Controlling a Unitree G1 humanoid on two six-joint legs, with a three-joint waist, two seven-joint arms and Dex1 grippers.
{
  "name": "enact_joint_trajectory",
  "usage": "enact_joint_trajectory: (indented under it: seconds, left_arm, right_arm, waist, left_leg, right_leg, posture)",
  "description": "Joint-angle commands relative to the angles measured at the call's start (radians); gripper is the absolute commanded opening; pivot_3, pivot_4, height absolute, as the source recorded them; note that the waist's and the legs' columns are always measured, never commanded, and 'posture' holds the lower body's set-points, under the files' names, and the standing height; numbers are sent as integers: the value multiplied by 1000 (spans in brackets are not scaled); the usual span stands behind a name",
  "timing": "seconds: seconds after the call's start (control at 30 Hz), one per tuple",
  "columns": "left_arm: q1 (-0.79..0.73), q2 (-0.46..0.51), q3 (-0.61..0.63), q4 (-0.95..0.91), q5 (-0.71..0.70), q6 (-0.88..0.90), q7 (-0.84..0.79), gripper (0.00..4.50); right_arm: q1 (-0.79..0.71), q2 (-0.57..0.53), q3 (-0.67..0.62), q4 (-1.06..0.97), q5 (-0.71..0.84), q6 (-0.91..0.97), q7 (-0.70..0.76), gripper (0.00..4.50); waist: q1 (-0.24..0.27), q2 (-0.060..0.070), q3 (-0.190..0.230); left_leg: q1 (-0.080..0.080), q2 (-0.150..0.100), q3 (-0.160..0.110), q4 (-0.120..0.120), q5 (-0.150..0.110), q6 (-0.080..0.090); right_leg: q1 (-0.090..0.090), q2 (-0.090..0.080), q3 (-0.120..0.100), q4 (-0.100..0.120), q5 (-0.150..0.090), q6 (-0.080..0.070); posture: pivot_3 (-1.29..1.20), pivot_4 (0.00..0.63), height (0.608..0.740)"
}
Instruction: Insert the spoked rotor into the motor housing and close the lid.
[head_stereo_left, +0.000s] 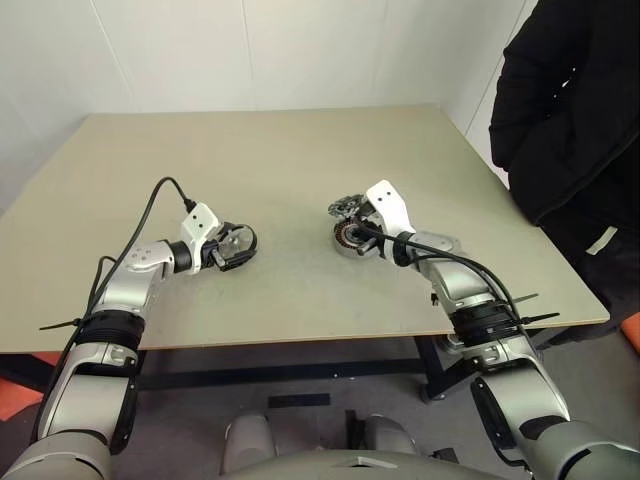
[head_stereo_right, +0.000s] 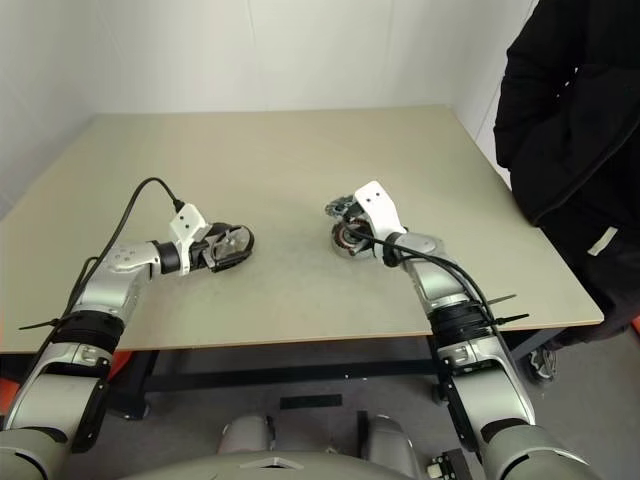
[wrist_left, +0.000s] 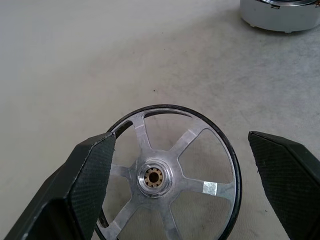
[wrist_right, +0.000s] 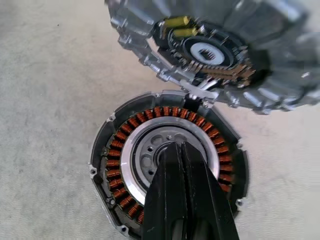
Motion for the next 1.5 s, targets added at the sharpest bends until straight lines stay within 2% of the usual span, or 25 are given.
enact_joint_trajectory:
  seconds: [0.03,0.27,0.43,0.67,0.73,0.87,1.0,1.1,1.23,1.5]
  left_arm:
    - [-22,-3,9,-7,2,-11,6,4500]
    - [-25,-3,8,-3,3,-15,-1,4500]
    - [-20,0,9,-8,2,-13,-3,4500]
    - [-20,-1,9,-5,3,-12,-2,4500]
    - [-24,-4,8,0,3,-14,-1,4500]
    - [-30,-9,6,11,6,-18,2,4500]
    - [-38,-16,5,25,9,-24,5,4500]
    - [-43,-20,5,34,11,-30,6,4500]
    - [-40,-22,8,33,10,-35,8,4500]
    - [1,-17,22,-4,1,-26,23,4500]
  right_arm:
    - [-47,-17,-34,-78,16,13,-2,8]
    - [-18,2,-38,-29,22,10,-14,8]
    - [16,23,-16,92,-1,-38,-30,8]
    - [-10,-19,-47,-19,12,-7,-24,8]
    - [-8,-53,-36,-113,15,11,5,8]
    - [24,-169,66,-272,-26,0,110,8]
    - [33,-312,169,-351,-63,-91,276,8]
    - [13,-377,232,-315,-81,-196,390,628]
    - [-71,-394,308,-155,-186,-365,432,1894]
    - [-227,-356,393,133,-296,-643,545,1894]
  waist:
    - [0,0,0]
    - [-1,0,0]
    - [-1,0,0]
    - [1,0,0]
    - [1,1,0]
    - [3,1,0]
    - [4,1,0]
    - [4,1,0]
    - [-1,1,0]
    - [-2,1,0]
  left_leg:
    - [0,0,0,0,0,0]
    - [0,0,0,0,0,0]
    - [0,0,0,0,0,0]
    - [1,0,0,0,0,0]
    - [0,0,0,0,0,0]
    - [-1,0,0,-1,0,0]
    - [0,0,0,-1,0,0]
    - [0,0,0,0,-1,1]
    - [0,0,0,1,-2,3]
    - [-1,0,0,4,-3,6]
  right_leg:
    - [0,0,0,0,0,0]
    - [0,0,0,0,0,0]
    - [0,0,0,0,0,0]
    - [1,0,0,0,0,0]
    - [1,0,0,0,0,0]
    - [0,0,0,-1,0,0]
    - [0,0,0,-1,0,0]
    - [0,0,0,-1,0,0]
    - [0,0,0,0,0,0]
    - [0,0,0,2,0,0]
  posture:
    - [0,0,740]
    - [0,0,740]
    - [0,0,740]
    - [0,0,740]
    - [0,0,740]
    - [0,0,740]
    - [0,0,740]
    - [0,0,740]
    - [0,0,740]
    - [0,0,740]
